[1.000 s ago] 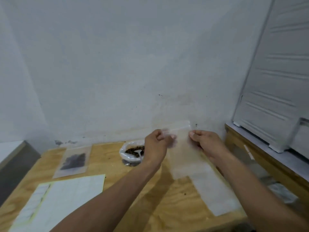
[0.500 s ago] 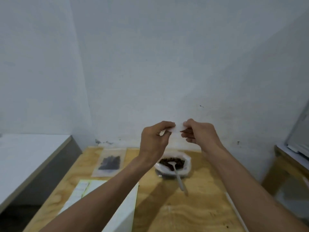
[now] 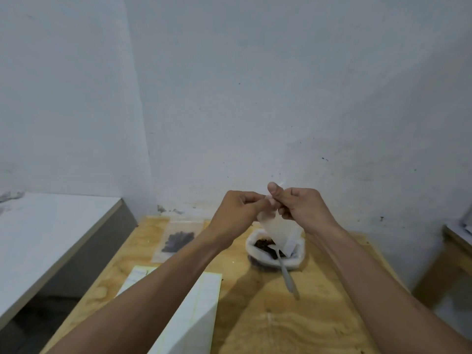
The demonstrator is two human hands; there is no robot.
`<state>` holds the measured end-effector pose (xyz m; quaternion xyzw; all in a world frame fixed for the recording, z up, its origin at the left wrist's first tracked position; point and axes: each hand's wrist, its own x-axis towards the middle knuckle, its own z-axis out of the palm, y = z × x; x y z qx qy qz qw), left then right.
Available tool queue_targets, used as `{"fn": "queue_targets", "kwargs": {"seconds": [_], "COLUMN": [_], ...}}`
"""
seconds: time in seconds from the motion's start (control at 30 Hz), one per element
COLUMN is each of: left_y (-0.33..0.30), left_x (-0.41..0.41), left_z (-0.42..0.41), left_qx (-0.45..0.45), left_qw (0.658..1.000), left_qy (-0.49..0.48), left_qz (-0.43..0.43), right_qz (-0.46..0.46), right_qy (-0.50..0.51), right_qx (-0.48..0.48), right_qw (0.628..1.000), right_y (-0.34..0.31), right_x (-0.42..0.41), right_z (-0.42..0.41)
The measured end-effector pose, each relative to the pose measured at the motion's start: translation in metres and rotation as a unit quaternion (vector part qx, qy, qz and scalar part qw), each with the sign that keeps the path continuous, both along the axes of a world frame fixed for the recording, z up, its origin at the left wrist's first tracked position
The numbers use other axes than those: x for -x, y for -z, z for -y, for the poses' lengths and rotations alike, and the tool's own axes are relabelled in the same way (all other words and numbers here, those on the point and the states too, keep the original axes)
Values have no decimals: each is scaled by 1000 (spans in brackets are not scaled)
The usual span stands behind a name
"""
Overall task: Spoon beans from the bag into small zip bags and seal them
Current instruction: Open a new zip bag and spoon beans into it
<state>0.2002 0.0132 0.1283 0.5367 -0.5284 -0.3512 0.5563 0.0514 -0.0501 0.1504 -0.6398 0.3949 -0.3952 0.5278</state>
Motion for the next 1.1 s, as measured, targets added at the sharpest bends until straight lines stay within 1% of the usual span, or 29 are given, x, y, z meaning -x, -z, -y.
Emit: {"fn": "queue_targets", "kwargs": {"seconds": [0.07,0.13,0.23,0.3,0.43,0.5,0.57,0.6,0.63,0.7,0.73,0.8,0.83,0.87,0.93,1.0,1.03,1.1], "left_y": [-1,1,5,7,9,11,9,9,9,7,4,-4,-8,-11,-15,-17,-16,-15], "left_x": [-5,-6,0,7,19,16,10,9,8,11,12,8,4,-2,-14,-24,-29,-36], "left_z": [1,2,3,2,0,6,15,18,20,18,15,7,4,2,2,4,6,6], "left_qx": [-21,-19,-4,2,22,10,5,12,27,72,95,137,133,106,40,13,3,-9], "left_qw": [999,1000,996,990,984,982,979,978,976,961,950,939,937,933,913,882,872,869], "left_qy": [20,16,-54,-96,-137,-169,-190,-191,-192,-195,-196,-161,-123,-75,2,28,28,12], "left_qz": [-15,2,73,101,110,84,72,81,103,182,224,271,298,336,406,471,488,495], "right_qz": [2,2,-6,-13,-38,-42,-40,-38,-36,-18,-13,-11,-17,-23,-26,-48,-74,-124], "right_qy": [-18,-42,-82,-101,-117,-123,-110,-90,-62,-21,-15,-24,-36,-47,-66,-91,-99,-105], "right_qx": [-5,-3,-4,-1,1,-8,-17,-25,-32,-51,-57,-41,-23,-11,-26,-40,-34,-15], "right_qw": [1000,999,997,995,992,991,993,995,997,998,998,999,999,999,997,994,992,987], "right_y": [2,4,9,9,8,8,9,8,7,3,0,-7,-9,-12,-11,-6,-2,3], "right_x": [2,5,9,11,14,15,13,11,8,5,6,8,9,8,4,-3,-7,-12], "right_z": [1,2,4,6,12,13,13,11,10,14,17,23,27,28,31,34,35,36]}}
